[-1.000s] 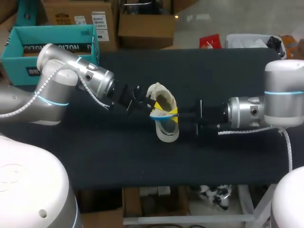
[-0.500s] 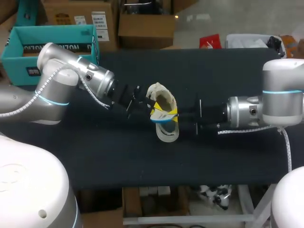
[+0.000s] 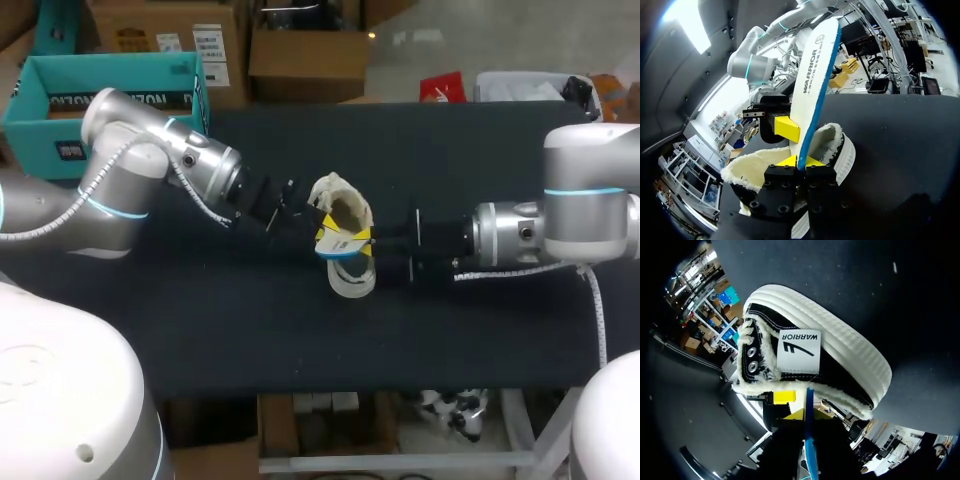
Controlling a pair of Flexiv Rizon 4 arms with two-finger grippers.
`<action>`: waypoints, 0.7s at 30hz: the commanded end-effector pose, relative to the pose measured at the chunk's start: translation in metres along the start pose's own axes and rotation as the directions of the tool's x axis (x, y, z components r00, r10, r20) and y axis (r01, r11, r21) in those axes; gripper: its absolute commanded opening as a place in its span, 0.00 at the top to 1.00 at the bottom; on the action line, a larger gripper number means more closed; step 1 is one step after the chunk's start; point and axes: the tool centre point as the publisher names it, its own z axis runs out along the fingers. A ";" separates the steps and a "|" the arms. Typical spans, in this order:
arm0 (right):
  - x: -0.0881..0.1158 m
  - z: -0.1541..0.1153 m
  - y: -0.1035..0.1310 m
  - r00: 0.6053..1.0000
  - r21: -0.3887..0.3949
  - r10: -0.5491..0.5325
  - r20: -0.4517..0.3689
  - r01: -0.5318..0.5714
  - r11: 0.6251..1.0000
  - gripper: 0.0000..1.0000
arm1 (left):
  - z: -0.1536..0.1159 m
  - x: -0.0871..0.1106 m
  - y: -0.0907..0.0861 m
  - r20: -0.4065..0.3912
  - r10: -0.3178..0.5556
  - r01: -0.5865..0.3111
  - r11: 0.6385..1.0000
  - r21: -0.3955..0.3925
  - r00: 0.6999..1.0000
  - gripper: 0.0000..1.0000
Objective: Open the shoe tongue, take the insole out of the shoe, put the insole back into the shoe, and pack the shoe into the shoebox
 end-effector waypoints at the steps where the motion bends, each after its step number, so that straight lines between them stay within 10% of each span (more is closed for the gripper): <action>1: -0.002 -0.003 0.005 1.000 0.007 0.003 -0.003 -0.003 1.000 1.00 | 0.002 -0.002 0.006 -0.007 -0.002 0.002 1.000 0.015 1.000 1.00; 2: -0.002 -0.003 0.005 1.000 0.006 0.003 -0.004 -0.003 1.000 1.00 | 0.001 -0.001 0.004 -0.009 0.000 0.000 1.000 0.018 1.000 1.00; 4: -0.003 -0.003 0.004 1.000 0.003 0.001 -0.006 -0.001 1.000 1.00 | 0.000 0.001 -0.001 -0.012 0.009 -0.009 1.000 0.024 1.000 0.65; 7: -0.003 -0.004 0.003 1.000 -0.003 0.000 -0.008 0.000 1.000 1.00 | -0.003 0.003 -0.010 -0.007 0.032 -0.031 0.999 0.030 0.999 0.51; 21: -0.005 -0.007 0.004 1.000 -0.012 -0.004 -0.025 0.004 1.000 1.00 | -0.004 0.010 -0.038 0.005 0.095 -0.095 0.993 0.064 0.996 0.65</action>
